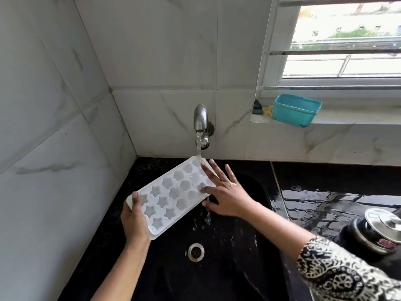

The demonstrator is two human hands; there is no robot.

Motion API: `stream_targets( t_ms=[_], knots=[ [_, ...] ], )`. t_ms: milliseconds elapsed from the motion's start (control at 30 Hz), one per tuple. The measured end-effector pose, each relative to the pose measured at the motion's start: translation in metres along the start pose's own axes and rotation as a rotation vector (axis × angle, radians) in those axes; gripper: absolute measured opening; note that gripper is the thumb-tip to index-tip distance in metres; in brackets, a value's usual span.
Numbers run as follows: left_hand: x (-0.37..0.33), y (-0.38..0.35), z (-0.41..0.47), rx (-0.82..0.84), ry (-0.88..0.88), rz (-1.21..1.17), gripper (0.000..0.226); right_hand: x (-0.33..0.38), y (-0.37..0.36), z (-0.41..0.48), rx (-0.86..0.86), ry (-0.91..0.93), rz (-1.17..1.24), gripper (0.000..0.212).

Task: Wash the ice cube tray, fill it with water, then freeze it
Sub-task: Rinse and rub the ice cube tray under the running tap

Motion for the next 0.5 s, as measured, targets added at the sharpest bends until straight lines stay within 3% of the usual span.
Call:
stream_targets(
  t_ms=[167,500],
  knots=[
    [0.008,-0.003,0.001,0.003,0.083,0.036,0.027,0.003,0.006,0.014,-0.028,0.341,-0.428,0.05],
    [0.009,-0.01,0.017,0.102,0.106,0.13,0.033,-0.008,0.006,0.017,-0.095,0.682,-0.791,0.07]
  ],
)
Point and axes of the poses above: each hand's wrist, its own z-axis towards the middle knuckle, its own y-axis out of the back of the hand, x = y × z, the point moved 7 cm from there along z, towards the middle knuckle, and after that the axes turned 1 degree about z, right-handed, at the moved point
